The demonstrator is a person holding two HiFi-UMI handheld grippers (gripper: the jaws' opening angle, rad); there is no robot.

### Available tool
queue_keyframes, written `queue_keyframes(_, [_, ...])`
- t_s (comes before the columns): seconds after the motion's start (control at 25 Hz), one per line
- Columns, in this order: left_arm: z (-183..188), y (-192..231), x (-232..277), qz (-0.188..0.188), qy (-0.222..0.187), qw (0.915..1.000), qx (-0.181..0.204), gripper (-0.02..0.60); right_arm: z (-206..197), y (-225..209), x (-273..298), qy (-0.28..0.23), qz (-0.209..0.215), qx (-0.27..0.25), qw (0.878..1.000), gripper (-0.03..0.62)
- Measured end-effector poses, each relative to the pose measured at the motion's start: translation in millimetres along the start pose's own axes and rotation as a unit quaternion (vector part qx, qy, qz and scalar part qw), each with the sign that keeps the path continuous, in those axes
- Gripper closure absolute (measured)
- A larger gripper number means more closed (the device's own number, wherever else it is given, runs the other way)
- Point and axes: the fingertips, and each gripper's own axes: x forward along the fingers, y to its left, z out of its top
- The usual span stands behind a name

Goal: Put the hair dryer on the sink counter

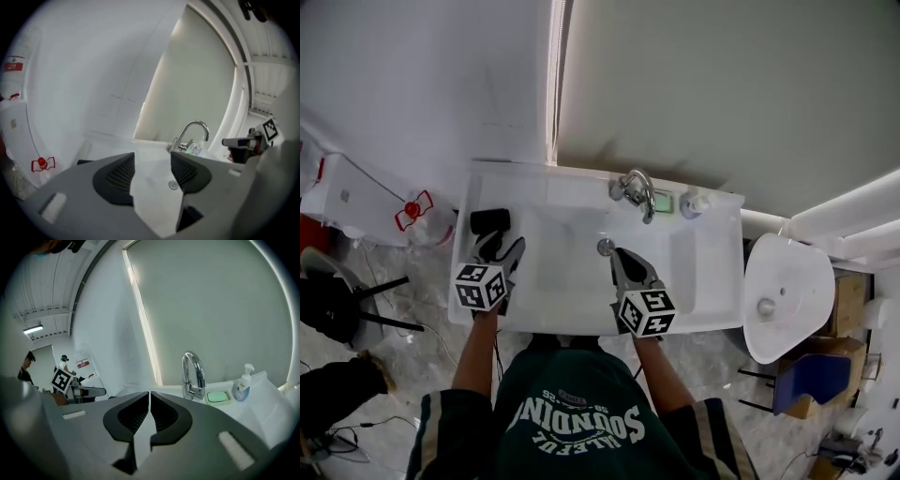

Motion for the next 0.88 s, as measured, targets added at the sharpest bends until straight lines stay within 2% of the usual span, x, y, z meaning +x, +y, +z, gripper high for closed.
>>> queue_keyframes(0.12, [13, -30, 1, -0.018, -0.017, 0.9991, 0.034, 0.377, 7, -4, -1, -0.007, 0.006, -0.003, 1.0, 0.588])
queue_keyframes(0.2, [18, -47, 3, -0.036, -0.028, 0.9981, 0.041, 0.422, 10, -8, -2, -0.012, 0.009, -0.005, 1.0, 0.588])
queue_keyframes(0.36, [24, -77, 7, -0.071, -0.044, 0.9952, 0.051, 0.471, 13, -16, -6, -0.019, 0.01, -0.006, 1.0, 0.588])
queue_keyframes(0.48, [34, -97, 2, -0.086, -0.067, 0.9907, 0.081, 0.531, 19, -18, -11, -0.032, 0.016, -0.005, 0.999, 0.589])
queue_keyframes(0.64, [44, -124, -2, -0.106, -0.083, 0.984, 0.117, 0.531, 29, -19, -20, -0.058, 0.023, -0.012, 0.998, 0.589])
queue_keyframes(0.88, [40, -142, 1, -0.127, -0.078, 0.9812, 0.123, 0.531, 27, -21, -23, -0.061, 0.012, -0.026, 0.998, 0.589])
